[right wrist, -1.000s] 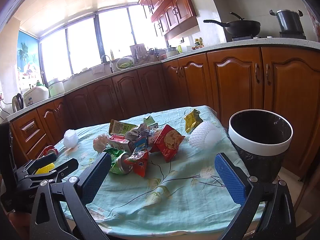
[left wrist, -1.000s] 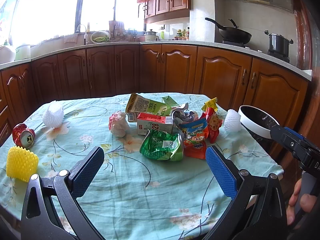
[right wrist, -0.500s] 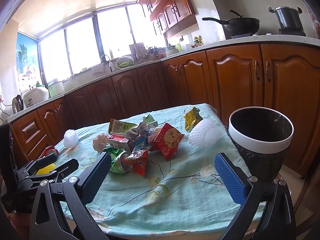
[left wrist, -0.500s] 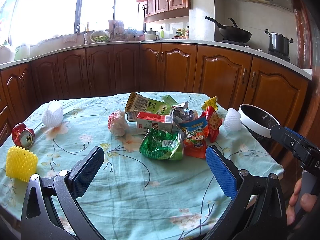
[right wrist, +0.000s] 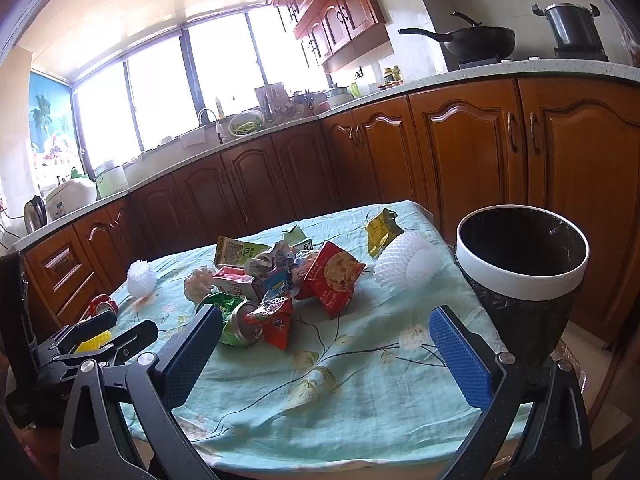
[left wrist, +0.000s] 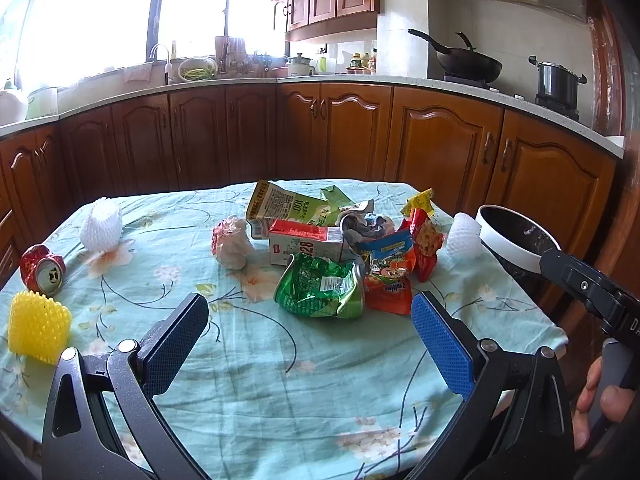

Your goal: Collect trash

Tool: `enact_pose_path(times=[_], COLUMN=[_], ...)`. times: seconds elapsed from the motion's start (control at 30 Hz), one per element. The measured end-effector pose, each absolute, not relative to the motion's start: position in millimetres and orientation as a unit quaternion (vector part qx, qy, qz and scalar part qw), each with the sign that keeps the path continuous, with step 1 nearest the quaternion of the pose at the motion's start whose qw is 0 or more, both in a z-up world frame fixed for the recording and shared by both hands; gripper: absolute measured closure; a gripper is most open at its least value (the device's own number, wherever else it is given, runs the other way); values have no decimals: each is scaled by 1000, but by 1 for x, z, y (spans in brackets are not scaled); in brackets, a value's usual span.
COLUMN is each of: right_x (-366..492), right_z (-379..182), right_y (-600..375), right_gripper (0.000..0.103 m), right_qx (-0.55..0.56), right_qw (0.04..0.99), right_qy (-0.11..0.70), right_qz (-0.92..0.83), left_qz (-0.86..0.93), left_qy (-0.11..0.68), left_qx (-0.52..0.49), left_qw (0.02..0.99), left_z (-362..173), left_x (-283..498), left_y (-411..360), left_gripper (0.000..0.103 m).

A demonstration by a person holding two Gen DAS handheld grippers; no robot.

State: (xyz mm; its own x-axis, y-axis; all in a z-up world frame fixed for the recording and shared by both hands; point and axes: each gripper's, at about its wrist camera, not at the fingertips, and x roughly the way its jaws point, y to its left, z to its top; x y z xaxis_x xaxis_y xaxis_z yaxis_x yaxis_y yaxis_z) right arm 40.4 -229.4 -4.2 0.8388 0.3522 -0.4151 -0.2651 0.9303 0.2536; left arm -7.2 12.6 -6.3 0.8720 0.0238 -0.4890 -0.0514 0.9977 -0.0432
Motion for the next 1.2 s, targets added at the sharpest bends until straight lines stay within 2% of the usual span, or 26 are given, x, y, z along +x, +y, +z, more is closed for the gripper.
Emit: enact_pose_path(times=[0.37,0.63,0.9,1.03,1.2], right_x=[54,83,129,154,188], right_z=[-7,-9,-19,-27,-44], right_y=[-245,-260,-273,-274,-276], right_gripper=[0,1,19,23,26], right_qx=[110,126,144,153,155], right_qw=[949,938,921,911,898], right_qy=[251,280,326,350,385], right_qz=[155,160,160,157,147], left_qz=[-10,-43,-73,-71,-67], left_qy=[272,297,328,352,382], left_qx=[-31,-11,29,54,56], left_qw=[962,954,941,932,920], left_z=[-7,-6,-9,-20,-33], left_x=[11,38,79,100,123], left_y=[2,-20,-56,-71,-75], left_gripper=[0,9,16,20,34])
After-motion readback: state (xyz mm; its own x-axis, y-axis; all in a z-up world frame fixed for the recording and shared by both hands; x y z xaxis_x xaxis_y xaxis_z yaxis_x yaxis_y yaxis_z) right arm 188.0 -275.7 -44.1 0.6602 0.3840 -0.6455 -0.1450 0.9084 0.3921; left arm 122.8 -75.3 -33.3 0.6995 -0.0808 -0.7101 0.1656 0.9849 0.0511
